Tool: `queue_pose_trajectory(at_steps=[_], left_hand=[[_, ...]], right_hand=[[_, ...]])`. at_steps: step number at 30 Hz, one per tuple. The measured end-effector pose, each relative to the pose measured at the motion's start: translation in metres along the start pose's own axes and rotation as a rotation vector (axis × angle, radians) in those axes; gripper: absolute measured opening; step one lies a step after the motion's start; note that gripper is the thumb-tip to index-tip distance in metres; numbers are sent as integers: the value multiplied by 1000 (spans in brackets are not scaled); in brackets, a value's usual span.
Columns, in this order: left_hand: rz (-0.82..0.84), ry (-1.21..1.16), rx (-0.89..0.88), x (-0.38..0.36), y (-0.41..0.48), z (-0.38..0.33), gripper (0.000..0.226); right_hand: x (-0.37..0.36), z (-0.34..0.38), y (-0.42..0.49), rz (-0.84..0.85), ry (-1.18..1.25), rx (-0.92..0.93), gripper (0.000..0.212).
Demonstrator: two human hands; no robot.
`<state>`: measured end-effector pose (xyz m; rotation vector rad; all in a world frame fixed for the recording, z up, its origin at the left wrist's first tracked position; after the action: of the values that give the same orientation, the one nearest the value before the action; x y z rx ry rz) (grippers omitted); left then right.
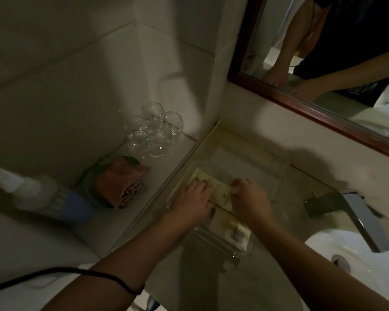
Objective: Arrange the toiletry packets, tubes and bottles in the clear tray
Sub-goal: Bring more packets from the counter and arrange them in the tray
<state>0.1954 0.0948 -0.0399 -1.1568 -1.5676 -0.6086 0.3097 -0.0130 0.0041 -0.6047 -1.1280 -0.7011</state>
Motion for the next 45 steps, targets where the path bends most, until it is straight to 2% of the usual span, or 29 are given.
queue_pose_trajectory(at_steps=[6,11,17,26,33,39,45], left_hand=[[55,100,-6,-4,3,6,58],[-3,96,-28,-2,2,-3,55],[58,114,-133,3,1,-9,52],[70,141,-117,-1,9,-4,53],[119,163,-115,-7,11,4,59],[124,205,-118,-4,12,0,59],[60,109,-92,10,9,-8,58]], right_hand=[[-23,-11,-25,-28,-102,117,40],[-30,-8,-24,-27,-169,154,35],[-32,-7,-15,68,-229,156,36],[-30,-4,-15,32,-248,100,30],[-31,-4,-12,51,-225,97,42],[-35,-4,-10,48,-244,119,40],[-23,-5,-13,-14,-186,85,43]])
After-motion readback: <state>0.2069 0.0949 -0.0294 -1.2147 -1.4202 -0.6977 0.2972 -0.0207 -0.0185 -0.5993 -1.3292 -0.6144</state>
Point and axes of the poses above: each hand's wrist, its own y-axis towards the middle knuckle, its own x-axis out of the back of the hand, z = x × y, the point moved 4 cm from there along y, towards the middle knuckle, and after that the axes turned 8 degrees about -z, right-handed, at the moved point
